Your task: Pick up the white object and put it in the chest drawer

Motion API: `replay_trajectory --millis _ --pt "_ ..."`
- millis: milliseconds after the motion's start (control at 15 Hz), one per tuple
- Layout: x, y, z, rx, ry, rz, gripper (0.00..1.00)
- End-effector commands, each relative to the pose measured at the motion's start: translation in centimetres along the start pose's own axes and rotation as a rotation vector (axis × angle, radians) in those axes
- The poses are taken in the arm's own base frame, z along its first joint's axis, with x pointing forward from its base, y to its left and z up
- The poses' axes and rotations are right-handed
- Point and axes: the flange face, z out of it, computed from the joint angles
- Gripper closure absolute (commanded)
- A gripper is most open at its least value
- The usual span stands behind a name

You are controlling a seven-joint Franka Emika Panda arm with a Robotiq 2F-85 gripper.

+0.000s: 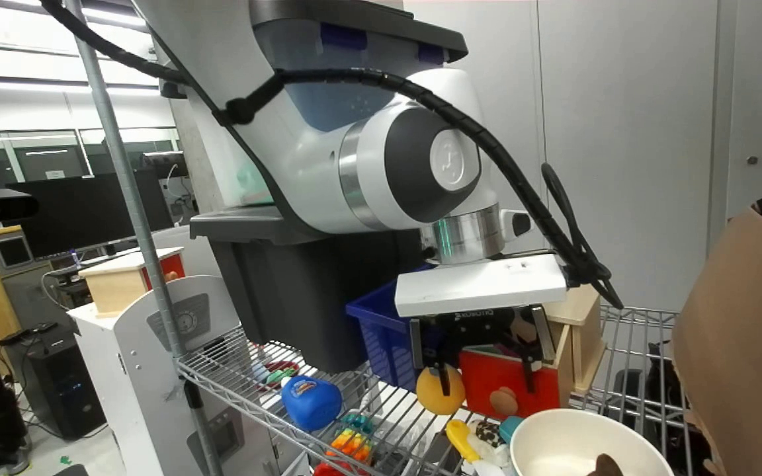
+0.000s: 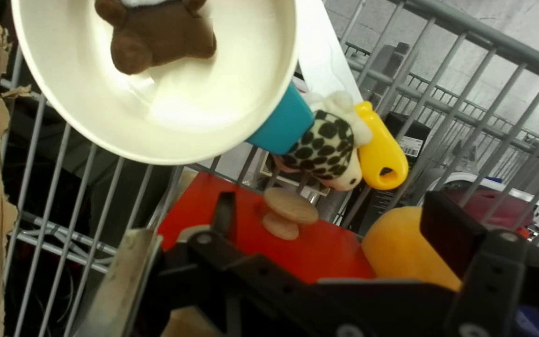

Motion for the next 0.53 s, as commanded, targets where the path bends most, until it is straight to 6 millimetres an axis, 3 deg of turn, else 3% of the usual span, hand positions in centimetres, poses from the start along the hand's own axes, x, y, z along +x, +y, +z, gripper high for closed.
replay_trajectory --millis 0,467 --pt "1.1 -0.2 0.0 -0.004 0.003 -0.034 0.0" --pt "1.6 -1.5 1.3 0.02 -0.021 -0.056 0.0"
